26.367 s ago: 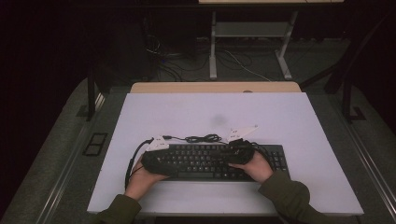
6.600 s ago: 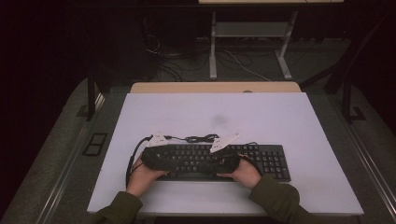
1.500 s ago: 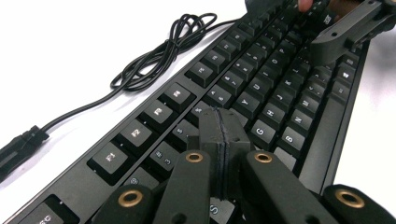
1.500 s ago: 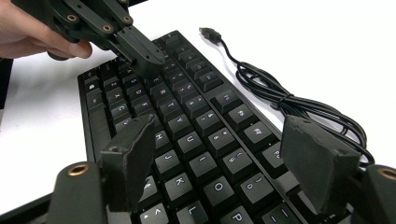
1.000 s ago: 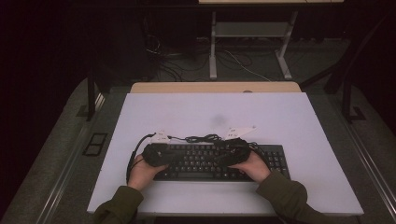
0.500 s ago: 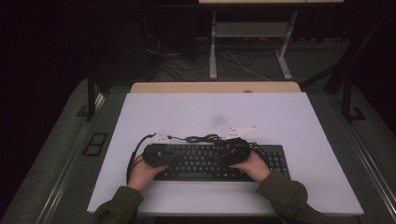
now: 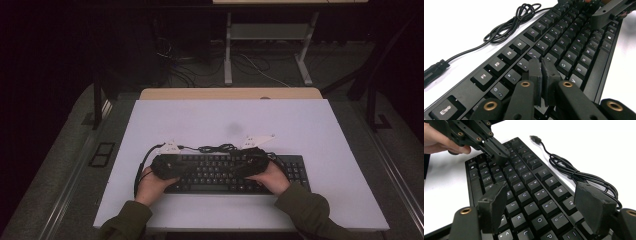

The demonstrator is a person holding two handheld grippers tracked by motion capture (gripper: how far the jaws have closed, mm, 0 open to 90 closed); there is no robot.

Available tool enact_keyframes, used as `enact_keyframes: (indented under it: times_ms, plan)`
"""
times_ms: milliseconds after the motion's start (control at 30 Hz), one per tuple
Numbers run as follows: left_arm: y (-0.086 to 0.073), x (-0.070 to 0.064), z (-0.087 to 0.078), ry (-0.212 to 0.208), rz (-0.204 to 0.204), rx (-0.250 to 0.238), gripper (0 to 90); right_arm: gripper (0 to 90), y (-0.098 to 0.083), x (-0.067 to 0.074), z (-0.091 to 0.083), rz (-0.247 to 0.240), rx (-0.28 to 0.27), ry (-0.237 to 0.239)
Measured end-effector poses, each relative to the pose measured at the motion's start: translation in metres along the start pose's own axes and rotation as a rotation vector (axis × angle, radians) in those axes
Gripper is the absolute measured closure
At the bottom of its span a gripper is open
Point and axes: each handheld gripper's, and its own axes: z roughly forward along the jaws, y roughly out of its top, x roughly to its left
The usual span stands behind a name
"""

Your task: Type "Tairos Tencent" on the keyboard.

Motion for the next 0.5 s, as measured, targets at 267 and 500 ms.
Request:
enact_keyframes:
  times_ms: [267,500]
  plan:
    - [-0.0017,-0.0013,-0.0050,0.021,-0.019,-0.021,68.9,33.2,0.0004,0.0014,-0.0002,0.006,0.011,0.019]
    - [-0.0022,-0.0024,-0.0077,0.050,-0.036,-0.038,52.5,41.4,0.0005,0.0036,0.0007,0.013,0.017,0.042]
